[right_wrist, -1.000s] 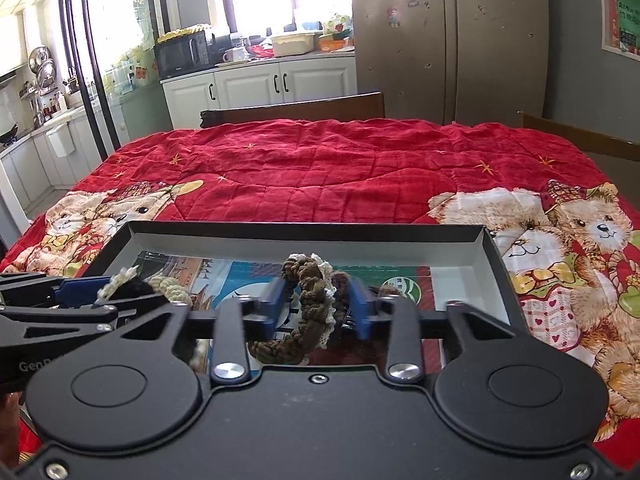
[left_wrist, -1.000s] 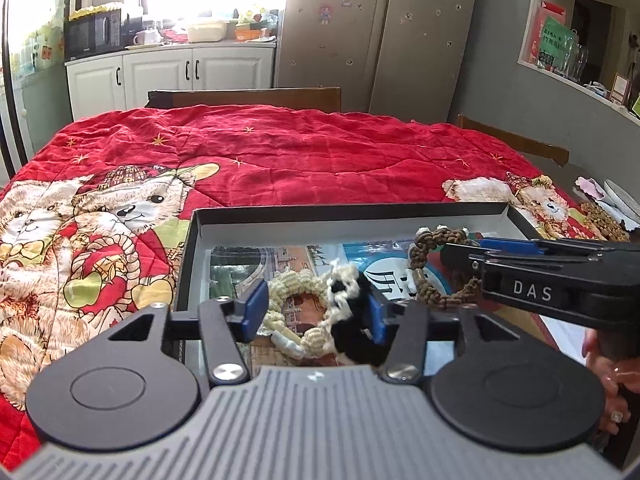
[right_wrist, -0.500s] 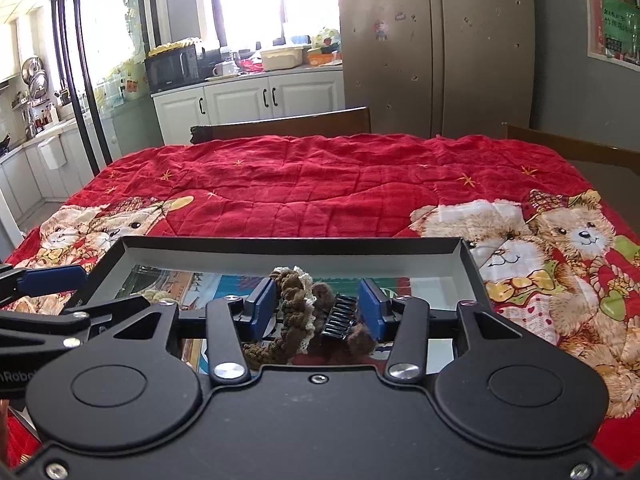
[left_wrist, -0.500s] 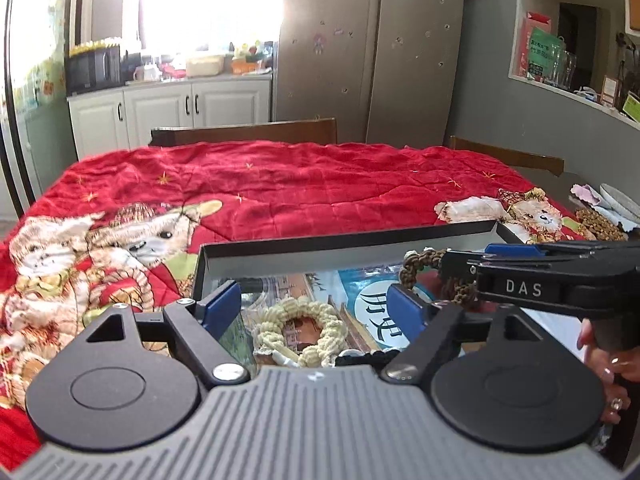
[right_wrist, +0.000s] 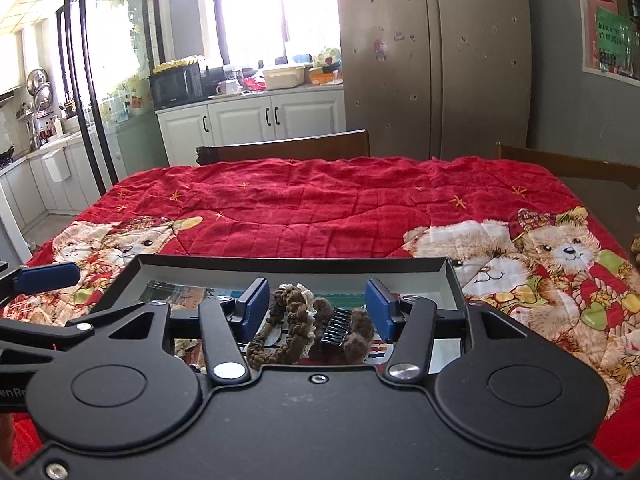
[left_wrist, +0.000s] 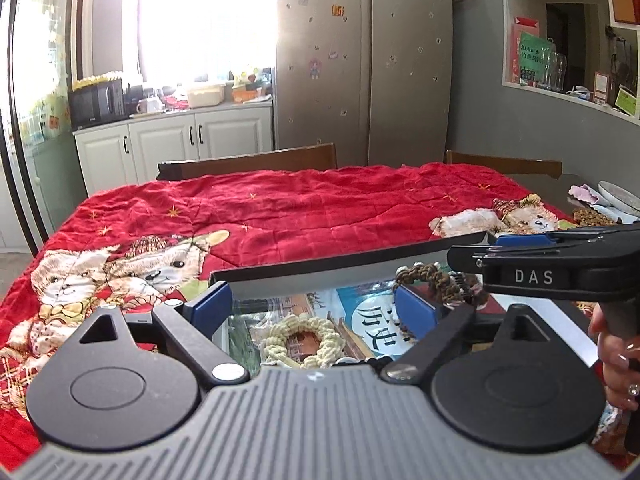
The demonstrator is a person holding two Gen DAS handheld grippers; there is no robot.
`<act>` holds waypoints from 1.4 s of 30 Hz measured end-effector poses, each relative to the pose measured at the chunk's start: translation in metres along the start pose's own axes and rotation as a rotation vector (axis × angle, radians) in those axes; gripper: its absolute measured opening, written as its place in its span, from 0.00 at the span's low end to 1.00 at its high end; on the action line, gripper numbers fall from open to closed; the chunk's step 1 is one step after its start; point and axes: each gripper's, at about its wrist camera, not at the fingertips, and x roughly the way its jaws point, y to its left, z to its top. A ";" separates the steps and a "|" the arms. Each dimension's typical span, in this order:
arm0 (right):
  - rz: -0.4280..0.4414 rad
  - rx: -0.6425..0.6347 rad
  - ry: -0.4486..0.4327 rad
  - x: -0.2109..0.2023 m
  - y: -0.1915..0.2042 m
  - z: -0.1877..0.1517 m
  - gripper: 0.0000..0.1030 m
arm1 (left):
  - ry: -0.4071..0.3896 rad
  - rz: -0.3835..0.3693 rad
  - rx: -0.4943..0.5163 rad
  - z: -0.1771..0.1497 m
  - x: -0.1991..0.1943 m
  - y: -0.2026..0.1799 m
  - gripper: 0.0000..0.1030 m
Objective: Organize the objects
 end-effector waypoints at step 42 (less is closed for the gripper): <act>0.087 -0.094 -0.126 -0.148 0.008 -0.020 0.60 | -0.153 -0.058 0.120 0.000 -0.120 -0.028 1.00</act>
